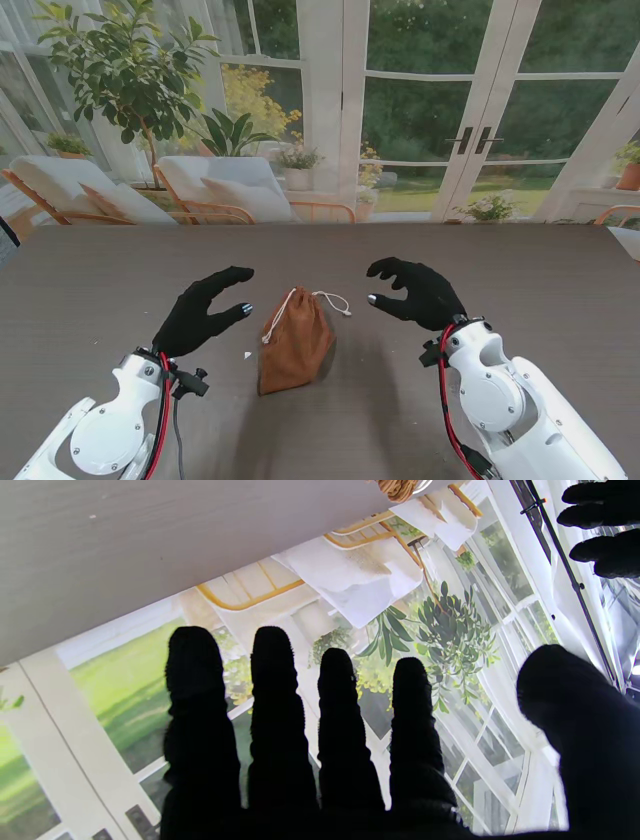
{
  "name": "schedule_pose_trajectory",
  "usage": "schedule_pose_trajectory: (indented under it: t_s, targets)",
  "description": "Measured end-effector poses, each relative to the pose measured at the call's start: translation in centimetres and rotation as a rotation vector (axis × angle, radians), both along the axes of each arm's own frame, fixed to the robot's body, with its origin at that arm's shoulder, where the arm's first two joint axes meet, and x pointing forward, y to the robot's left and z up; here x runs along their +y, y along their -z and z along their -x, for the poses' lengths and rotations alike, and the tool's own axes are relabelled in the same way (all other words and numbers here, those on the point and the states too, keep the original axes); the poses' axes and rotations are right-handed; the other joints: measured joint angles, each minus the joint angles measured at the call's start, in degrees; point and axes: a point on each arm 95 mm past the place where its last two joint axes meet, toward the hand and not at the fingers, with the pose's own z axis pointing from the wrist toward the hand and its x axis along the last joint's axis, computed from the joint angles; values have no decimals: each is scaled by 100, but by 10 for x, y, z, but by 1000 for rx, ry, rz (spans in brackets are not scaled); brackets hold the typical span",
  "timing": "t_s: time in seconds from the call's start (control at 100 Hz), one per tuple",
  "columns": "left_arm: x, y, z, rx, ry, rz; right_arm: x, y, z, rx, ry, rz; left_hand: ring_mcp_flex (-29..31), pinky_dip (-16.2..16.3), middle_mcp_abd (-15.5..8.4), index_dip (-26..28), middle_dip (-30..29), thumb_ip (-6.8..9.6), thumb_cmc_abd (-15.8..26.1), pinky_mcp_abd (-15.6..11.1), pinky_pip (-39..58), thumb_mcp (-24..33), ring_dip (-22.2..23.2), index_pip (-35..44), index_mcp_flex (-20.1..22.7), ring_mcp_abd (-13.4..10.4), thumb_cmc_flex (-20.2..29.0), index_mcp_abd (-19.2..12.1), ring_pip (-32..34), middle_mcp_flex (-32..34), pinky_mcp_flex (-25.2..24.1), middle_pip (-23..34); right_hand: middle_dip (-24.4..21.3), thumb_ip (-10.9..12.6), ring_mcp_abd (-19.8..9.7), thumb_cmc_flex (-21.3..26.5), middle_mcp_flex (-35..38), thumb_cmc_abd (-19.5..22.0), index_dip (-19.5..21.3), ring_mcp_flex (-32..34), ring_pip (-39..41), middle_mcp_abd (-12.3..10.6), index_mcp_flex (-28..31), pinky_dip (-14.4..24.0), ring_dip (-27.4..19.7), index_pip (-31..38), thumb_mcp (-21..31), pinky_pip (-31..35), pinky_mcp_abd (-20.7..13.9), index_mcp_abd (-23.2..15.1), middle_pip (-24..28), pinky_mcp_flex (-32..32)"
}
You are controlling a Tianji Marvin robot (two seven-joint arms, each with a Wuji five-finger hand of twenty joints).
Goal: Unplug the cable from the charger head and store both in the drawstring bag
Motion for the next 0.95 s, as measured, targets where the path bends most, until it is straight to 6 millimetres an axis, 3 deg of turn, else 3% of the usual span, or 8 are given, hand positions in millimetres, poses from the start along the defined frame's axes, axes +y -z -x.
schedule_pose_trajectory:
  t_s: [0.43, 0.95]
  targets:
    - [-13, 12, 7, -21, 13, 62, -32, 28, 20, 28, 28, -101, -3, 235, -44, 10, -54, 0, 0, -65, -144, -131, -51, -6, -49, -41, 0, 0, -70, -6, -69, -22, -57, 0, 6, 5, 0, -119, -1, -232, -109, -2, 4, -1, -59, -53, -5, -338, 9, -2, -16, -52]
    - [-15, 19, 13, -1, 4, 73, -43, 43, 26, 60, 54, -111, -3, 361, -45, 20, -57, 0, 0, -84, -219, -201, -52, -6, -49, -44, 0, 0, -72, -6, -74, -22, -57, 0, 62, 44, 8, -118, -1, -231, -111, -2, 8, -2, -59, -53, 24, -461, 12, -3, -16, -54]
